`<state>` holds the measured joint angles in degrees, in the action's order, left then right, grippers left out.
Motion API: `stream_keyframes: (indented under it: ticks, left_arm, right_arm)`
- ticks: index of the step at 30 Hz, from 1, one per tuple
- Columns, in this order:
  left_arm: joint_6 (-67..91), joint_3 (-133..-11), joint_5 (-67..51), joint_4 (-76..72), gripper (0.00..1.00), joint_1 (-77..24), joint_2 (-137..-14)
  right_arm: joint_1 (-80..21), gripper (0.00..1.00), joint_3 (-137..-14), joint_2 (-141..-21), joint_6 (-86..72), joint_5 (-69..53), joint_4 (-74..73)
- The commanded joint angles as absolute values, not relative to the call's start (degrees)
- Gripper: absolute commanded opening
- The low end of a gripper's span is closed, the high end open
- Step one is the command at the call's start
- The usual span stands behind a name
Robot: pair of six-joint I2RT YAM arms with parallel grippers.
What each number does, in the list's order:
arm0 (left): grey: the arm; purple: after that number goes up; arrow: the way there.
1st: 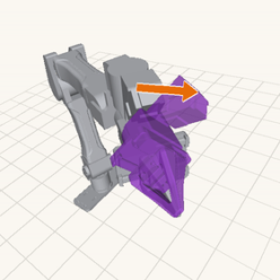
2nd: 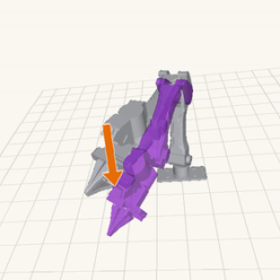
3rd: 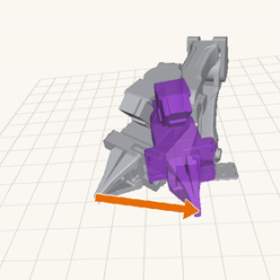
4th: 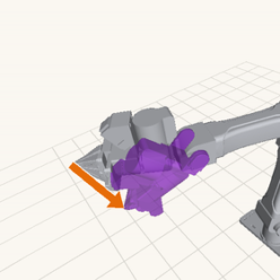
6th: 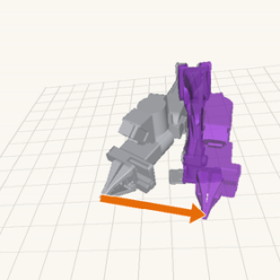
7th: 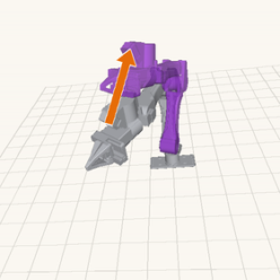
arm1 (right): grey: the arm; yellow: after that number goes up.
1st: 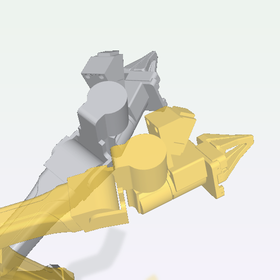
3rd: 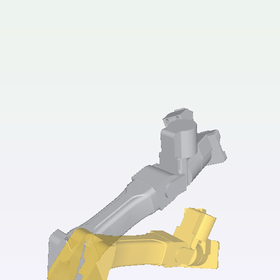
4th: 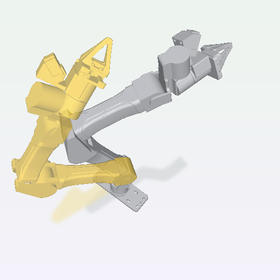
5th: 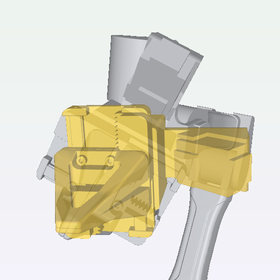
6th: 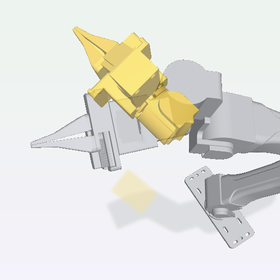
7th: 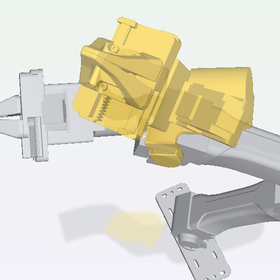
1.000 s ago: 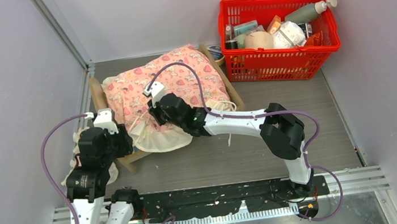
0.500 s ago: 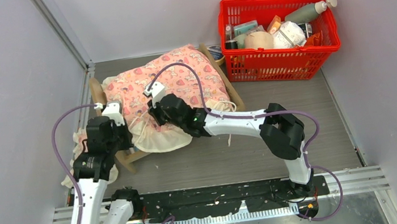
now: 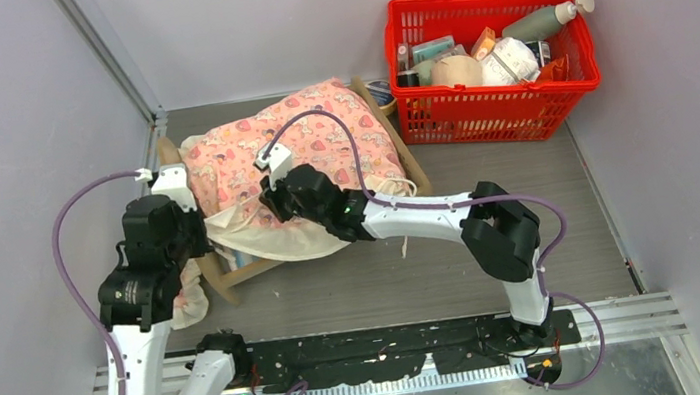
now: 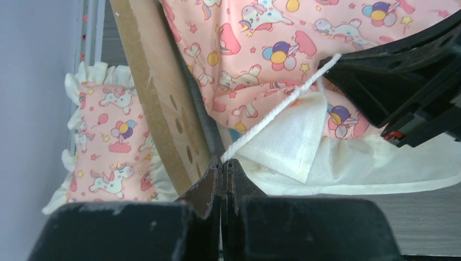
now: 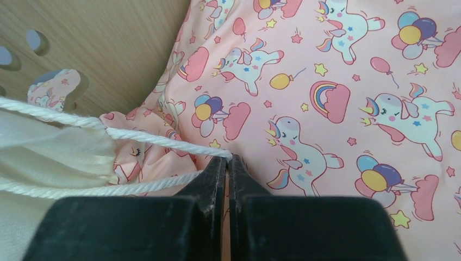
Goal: Set up the pet bed
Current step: Cross the ropes on the bed frame.
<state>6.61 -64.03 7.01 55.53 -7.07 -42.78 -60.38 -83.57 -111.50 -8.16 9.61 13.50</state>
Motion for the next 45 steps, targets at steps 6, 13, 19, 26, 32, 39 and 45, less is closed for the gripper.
stream_keyframes:
  ticks: [6,13,19,26,32,39,45]
  left_arm:
    - [2.94,-64.3,7.41,58.09,0.0,-6.86,-42.74]
    - [0.27,-65.39,4.25,53.27,0.0,-6.87,-42.36]
    - [-3.15,-61.69,3.69,51.26,0.0,-7.83,-42.29]
    - [-7.74,-68.25,11.51,52.21,0.0,-10.81,-45.82]
    - [-9.63,-70.08,16.97,55.57,0.0,-14.52,-47.19]
    - [-10.3,-64.43,22.85,54.8,0.0,-20.35,-45.58]
    - [-7.96,-58.97,20.86,55.31,0.0,-21.48,-44.1]
  right_arm:
    - [-59.85,0.05,-82.53,-107.2,-8.65,10.05,16.08]
    - [-59.85,0.05,-82.0,-107.41,-9.65,9.34,16.97]
    - [-59.85,0.05,-82.28,-107.52,-9.81,8.18,17.24]
    - [-59.81,0.05,-80.94,-106.76,-9.21,8.29,18.05]
    - [-59.86,0.05,-80.62,-106.93,-9.61,7.44,18.57]
    - [-59.85,0.05,-78.98,-106.3,-9.76,7.08,19.48]
    - [-59.85,0.05,-77.69,-105.43,-9.63,7.01,19.69]
